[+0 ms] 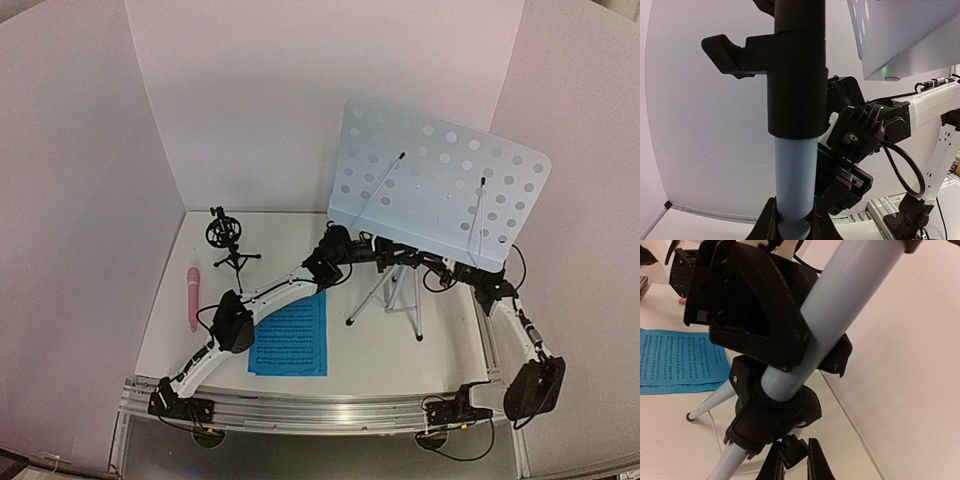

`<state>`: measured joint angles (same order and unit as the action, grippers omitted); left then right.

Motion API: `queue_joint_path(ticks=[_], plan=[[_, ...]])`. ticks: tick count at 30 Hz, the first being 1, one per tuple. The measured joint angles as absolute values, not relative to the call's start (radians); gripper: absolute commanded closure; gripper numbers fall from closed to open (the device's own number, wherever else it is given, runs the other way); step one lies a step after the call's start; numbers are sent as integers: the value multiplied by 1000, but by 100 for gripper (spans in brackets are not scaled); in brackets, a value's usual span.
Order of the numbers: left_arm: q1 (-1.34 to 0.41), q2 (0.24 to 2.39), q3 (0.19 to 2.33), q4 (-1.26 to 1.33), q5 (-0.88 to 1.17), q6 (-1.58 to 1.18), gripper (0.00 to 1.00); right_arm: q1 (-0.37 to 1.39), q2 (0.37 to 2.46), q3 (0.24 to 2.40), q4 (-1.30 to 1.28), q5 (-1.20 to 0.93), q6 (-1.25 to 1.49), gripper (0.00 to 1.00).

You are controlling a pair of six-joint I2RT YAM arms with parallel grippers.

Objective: Set up the instrument practice props

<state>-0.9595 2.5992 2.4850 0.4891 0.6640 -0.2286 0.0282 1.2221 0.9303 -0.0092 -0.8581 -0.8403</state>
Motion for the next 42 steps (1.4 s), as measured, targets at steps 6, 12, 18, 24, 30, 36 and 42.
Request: queue_joint_path(ticks=[6,12,18,24,30,36,42], plan=[[-959,2599,2471,520,667,-228,100,23,1237,963,-68,-880,-731,96],[-960,2599,2464,533,667,-227,100,20,1239,993,-147,-884,-627,93],[-961,2599,2464,534,671,-224,100,17,1245,1031,-235,-886,-513,89],[-961,2599,2463,534,672,-218,100,11,1268,1060,-284,-912,-379,86],[-961,2599,2459,542,673,-217,100,2,1299,1088,-311,-954,-229,79],[-961,2599,2458,543,677,-216,100,-7,1327,1102,-329,-994,-95,79],[-959,2599,2458,542,677,-213,100,-12,1354,1118,-351,-1027,45,62]])
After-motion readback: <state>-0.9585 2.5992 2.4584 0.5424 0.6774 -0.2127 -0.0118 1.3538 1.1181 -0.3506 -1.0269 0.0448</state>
